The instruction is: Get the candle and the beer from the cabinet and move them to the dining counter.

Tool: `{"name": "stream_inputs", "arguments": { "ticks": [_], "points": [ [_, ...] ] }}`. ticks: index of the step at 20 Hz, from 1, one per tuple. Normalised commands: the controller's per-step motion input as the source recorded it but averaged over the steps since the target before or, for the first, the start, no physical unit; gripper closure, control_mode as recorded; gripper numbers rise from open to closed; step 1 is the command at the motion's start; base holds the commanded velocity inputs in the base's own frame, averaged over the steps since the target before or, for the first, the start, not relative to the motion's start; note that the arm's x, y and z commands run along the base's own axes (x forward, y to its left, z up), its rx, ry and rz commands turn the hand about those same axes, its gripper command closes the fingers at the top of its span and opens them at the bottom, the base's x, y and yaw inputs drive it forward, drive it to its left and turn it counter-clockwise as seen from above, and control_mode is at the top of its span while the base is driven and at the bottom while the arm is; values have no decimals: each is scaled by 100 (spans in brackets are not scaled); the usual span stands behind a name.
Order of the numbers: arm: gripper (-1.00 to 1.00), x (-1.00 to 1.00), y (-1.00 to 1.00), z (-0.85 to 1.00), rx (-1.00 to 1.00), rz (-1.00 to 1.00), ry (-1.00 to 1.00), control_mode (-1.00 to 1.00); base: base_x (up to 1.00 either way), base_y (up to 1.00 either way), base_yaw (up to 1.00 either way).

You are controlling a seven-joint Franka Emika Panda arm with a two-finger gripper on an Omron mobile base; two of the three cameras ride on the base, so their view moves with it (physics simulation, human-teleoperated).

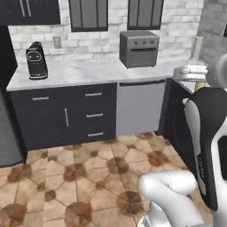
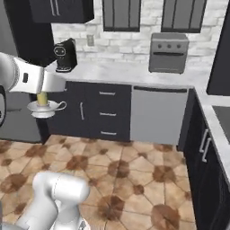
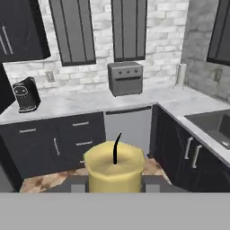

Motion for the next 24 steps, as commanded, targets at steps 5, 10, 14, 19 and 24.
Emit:
{"name": "stream_inputs", "arguments": {
  "ticks": [5,10,14,19,24],
  "points": [
    [100,0,0,0,0,0,0,100,0,0,100],
    [100,0,0,0,0,0,0,100,22,0,93],
    [100,0,0,0,0,0,0,100,72,-11,80],
    [100,0,0,0,0,0,0,100,97,-37,61],
    [100,0,0,0,0,0,0,100,98,-93,36]
  ]
}}
